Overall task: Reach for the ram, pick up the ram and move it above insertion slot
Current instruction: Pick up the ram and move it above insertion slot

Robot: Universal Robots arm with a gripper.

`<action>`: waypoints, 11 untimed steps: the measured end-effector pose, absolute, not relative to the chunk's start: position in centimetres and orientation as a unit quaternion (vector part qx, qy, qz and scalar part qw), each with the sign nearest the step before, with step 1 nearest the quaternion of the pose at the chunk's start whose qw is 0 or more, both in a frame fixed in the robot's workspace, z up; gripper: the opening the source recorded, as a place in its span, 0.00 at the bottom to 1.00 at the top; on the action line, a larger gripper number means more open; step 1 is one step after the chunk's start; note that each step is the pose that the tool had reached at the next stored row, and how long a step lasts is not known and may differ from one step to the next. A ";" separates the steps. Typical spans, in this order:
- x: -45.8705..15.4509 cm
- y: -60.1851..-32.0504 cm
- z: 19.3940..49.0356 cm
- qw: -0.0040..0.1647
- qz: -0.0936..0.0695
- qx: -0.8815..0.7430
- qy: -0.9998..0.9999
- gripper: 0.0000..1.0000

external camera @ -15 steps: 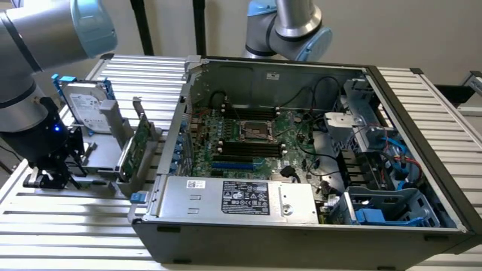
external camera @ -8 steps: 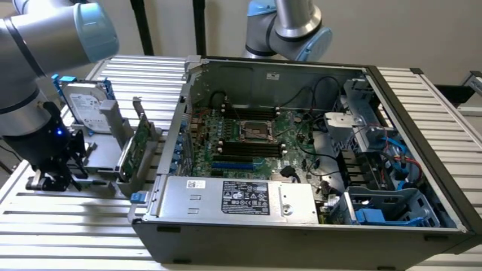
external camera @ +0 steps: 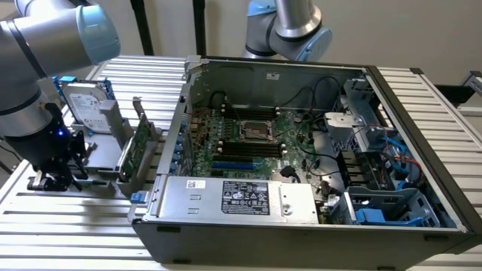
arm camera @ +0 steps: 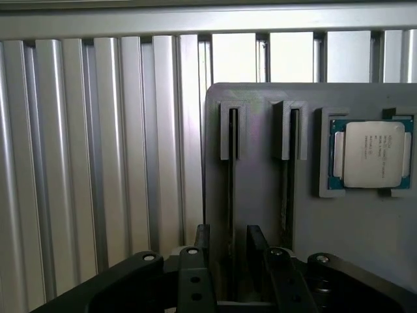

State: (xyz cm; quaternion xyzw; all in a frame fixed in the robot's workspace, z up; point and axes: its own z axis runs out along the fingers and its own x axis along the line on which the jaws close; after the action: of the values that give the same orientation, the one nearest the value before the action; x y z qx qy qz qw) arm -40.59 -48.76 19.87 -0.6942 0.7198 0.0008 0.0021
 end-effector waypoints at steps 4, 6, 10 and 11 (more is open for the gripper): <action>-40.6 -48.7 19.8 0.002 0.001 -0.694 0.720 0.22; -40.6 -48.7 19.8 0.002 0.001 -0.694 0.720 0.15; -40.6 -48.7 19.8 0.002 0.001 -0.694 0.720 0.15; -40.6 -48.7 19.8 0.002 0.001 -0.694 0.720 0.15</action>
State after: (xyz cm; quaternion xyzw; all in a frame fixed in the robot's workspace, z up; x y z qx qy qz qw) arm -40.59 -48.66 19.84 -0.6942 0.7198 0.0011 0.0019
